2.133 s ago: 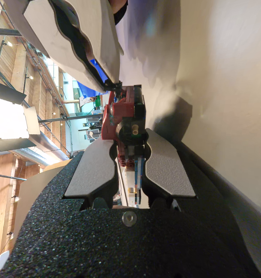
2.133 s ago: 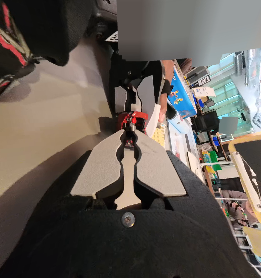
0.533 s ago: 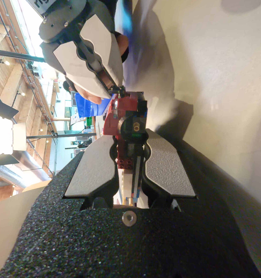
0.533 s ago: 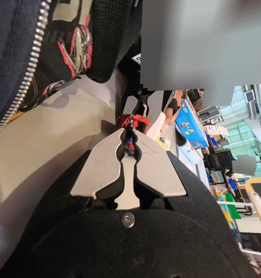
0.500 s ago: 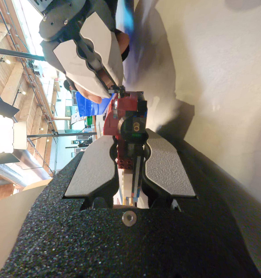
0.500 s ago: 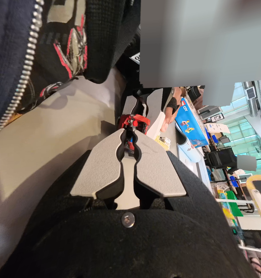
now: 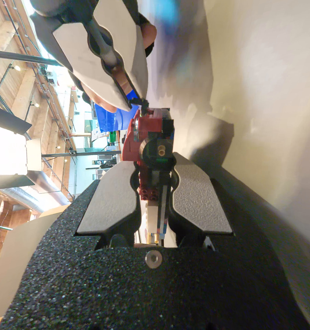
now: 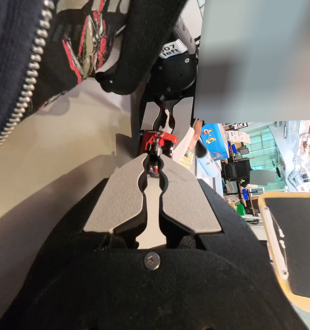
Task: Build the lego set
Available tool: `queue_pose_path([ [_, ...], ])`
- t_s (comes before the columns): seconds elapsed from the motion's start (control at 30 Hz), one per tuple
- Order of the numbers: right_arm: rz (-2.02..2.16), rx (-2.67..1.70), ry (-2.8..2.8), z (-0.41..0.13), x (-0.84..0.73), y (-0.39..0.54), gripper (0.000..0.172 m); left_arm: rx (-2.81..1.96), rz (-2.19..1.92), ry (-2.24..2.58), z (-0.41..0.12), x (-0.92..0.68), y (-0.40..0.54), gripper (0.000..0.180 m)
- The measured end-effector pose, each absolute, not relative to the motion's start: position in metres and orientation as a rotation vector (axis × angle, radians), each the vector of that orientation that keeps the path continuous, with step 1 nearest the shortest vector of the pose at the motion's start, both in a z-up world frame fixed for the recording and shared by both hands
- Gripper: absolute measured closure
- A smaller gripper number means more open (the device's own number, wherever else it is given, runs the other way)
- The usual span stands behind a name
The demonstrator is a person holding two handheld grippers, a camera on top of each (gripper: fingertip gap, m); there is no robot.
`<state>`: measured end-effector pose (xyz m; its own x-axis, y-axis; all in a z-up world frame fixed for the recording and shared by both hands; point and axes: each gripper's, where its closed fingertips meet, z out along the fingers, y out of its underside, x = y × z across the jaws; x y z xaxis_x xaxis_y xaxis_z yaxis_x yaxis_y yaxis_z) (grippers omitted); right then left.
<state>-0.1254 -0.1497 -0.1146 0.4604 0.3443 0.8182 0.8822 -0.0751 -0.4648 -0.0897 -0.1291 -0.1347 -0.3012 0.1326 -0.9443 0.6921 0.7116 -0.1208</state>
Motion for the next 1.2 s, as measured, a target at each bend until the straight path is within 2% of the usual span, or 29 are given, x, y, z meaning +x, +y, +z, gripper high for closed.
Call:
queue_pose_path([
  [1.2,-0.709,-1.57,-1.261,-0.127,-0.121,-0.151,0.164,0.69,-0.659,1.86,-0.141,-0.1,-0.132,0.148],
])
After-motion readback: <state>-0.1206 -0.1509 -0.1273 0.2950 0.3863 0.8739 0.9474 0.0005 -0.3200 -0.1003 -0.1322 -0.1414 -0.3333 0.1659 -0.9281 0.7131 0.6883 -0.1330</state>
